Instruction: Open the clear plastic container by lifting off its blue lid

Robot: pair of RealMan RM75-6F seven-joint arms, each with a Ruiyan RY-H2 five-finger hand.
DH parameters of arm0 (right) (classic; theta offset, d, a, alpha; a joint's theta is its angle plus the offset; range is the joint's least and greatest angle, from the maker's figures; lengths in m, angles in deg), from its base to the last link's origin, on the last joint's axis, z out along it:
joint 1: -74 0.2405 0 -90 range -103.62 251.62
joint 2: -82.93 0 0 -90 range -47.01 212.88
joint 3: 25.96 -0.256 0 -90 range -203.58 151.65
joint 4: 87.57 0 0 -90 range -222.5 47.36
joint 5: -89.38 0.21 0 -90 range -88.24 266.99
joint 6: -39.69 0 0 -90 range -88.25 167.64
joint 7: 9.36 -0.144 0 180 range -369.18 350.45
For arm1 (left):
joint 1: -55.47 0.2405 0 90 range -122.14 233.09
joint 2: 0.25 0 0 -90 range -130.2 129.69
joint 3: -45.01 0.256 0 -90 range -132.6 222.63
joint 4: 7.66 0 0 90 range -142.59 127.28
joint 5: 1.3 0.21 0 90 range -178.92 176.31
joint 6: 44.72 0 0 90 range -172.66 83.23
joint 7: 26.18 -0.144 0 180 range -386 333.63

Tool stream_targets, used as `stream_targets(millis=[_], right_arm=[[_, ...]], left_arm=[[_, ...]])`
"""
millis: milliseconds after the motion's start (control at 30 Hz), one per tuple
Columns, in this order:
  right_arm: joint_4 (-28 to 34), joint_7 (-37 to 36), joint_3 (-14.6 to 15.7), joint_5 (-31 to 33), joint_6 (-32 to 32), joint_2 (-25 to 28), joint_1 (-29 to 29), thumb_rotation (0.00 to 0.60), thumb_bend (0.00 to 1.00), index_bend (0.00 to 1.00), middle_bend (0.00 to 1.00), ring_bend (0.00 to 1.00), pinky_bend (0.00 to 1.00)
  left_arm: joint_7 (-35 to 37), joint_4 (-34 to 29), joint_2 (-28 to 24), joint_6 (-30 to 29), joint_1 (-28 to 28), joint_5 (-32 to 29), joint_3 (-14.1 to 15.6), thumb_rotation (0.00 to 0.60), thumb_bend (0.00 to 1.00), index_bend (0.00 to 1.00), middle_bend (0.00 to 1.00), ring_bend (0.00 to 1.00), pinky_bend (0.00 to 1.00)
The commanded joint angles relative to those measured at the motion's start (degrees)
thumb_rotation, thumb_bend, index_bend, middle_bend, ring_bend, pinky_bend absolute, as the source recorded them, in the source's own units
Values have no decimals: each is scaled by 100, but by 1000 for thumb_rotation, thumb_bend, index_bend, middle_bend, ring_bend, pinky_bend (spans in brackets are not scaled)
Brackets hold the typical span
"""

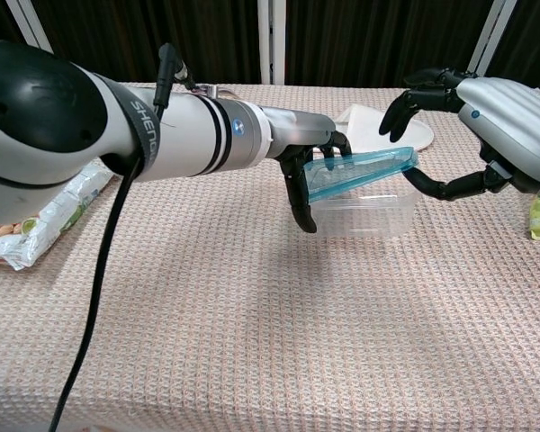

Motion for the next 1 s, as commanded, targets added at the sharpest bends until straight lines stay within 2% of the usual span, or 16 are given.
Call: stream_targets(millis=[33, 233, 333, 433, 500, 633, 867, 1000], right_arm=[[-118, -28, 46, -34, -40, -89, 27, 600, 374, 420, 390, 111, 133], [-272, 8, 103, -91, -72, -199, 61, 600, 381, 465, 390, 117, 138], [-373, 51, 124, -147, -36, -269, 73, 600, 384, 502, 389, 118, 138], [-498, 14, 134, -220, 67, -355, 77, 600, 400, 588, 403, 134, 149], [-605, -52, 130, -266, 169, -418, 71, 600, 403, 656, 410, 145, 161], [-811, -114, 83, -325, 370, -523, 65, 600, 402, 723, 411, 148, 165], [-1061, -234, -151, -413, 916, -645, 71, 600, 402, 758, 411, 148, 166], [-1051, -289, -354, -355, 1160, -555, 76, 600, 402, 759, 408, 148, 169]], left_arm=[[9, -70, -55, 16, 10, 16, 1, 600, 0, 279, 336, 226, 237], [20, -205, -168, 42, 10, 6, 24, 600, 0, 164, 258, 138, 224], [47, -290, -231, 48, 21, 29, 36, 600, 0, 110, 189, 57, 153], [102, -374, -295, 33, 55, 87, 44, 600, 0, 66, 120, 4, 95], [152, -443, -359, 22, 89, 100, 51, 600, 0, 47, 83, 0, 68], [257, -564, -496, -48, 184, 161, 67, 600, 0, 34, 55, 0, 47], [513, -839, -842, -223, 484, 378, 143, 600, 0, 29, 51, 0, 44], [744, -925, -1015, -488, 775, 791, 196, 600, 0, 29, 51, 0, 43]])
